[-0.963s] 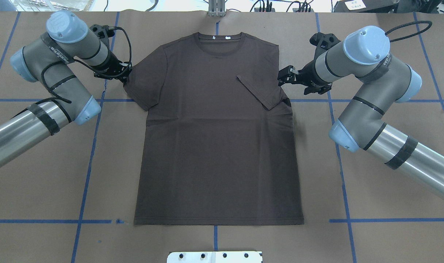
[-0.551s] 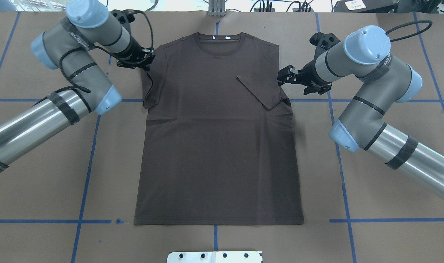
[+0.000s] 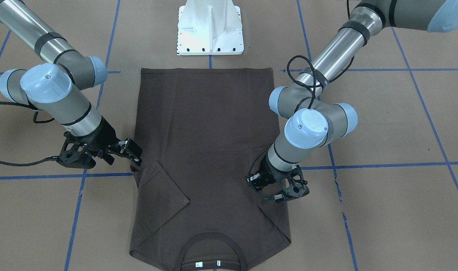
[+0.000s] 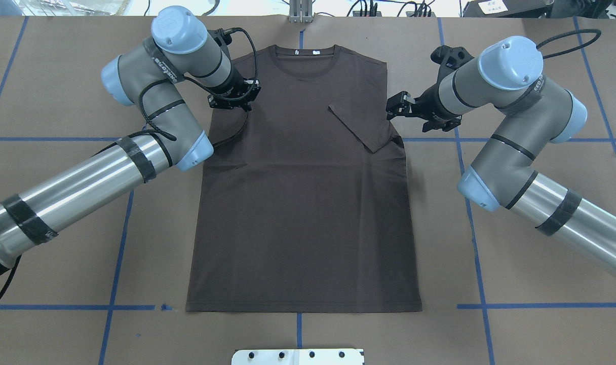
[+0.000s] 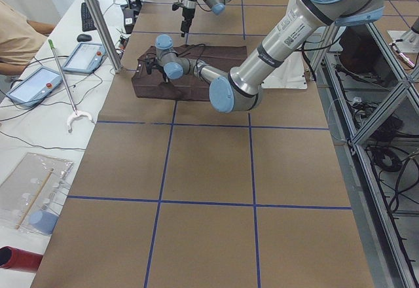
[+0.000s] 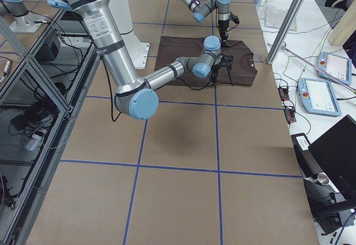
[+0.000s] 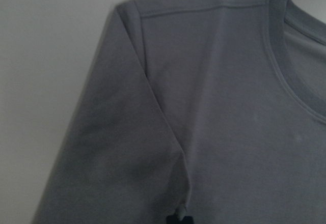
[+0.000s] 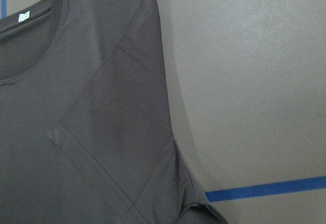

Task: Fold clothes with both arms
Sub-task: 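Grasp and fold the sleeve inward toward the collar with the left gripper, then move both grippers to the hem corners nearest the robot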

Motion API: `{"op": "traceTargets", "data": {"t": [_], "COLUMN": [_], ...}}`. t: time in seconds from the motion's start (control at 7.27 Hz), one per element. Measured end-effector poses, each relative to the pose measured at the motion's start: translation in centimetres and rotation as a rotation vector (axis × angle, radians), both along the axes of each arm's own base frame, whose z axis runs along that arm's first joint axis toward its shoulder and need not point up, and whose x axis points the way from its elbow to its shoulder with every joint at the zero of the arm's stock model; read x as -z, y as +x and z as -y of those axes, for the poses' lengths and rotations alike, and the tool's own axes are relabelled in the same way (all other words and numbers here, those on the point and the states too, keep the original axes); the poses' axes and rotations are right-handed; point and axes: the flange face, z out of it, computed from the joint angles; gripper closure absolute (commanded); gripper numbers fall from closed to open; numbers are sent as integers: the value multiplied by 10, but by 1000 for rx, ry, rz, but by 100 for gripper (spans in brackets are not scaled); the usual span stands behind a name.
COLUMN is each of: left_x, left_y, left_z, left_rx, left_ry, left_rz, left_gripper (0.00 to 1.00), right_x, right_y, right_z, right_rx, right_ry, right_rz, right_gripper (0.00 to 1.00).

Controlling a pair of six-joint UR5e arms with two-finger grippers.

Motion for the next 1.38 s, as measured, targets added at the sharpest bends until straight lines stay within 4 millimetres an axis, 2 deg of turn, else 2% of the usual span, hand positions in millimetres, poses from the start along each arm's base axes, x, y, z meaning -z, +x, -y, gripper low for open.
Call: {"op": "traceTargets", "data": {"t": [0.28, 0.41, 0.55, 0.69, 0.83, 0.96, 1.24, 1.38], "left_x": [11, 22, 32, 42, 56, 67, 58, 56], "left_y": [14, 15, 18, 22, 21, 18, -3, -14], "left_z": [-6, -20, -54, -102, -137, -162, -193, -202], "left_rx": [23, 36, 31, 9, -8, -19, -31, -33], "left_ry": [3, -13, -35, -59, -76, -91, -97, -93], "left_rz": [-41, -81, -136, -194, -244, -282, -309, -318], "left_gripper": [27, 24, 24, 23, 23, 23, 24, 23], "right_x": [4, 3, 1, -2, -2, -2, -3, -10], "right_y": [4, 13, 23, 26, 22, 9, -33, -48], "right_z": [-6, -21, -52, -97, -145, -190, -276, -314], "right_rx": [2, 20, 44, 63, 69, 52, -14, -45], "right_ry": [-5, -16, -41, -73, -113, -161, -213, -211], "right_rz": [14, 33, 59, 78, 89, 90, 75, 55], "right_gripper": [0, 0, 0, 0, 0, 0, 1, 6]}}
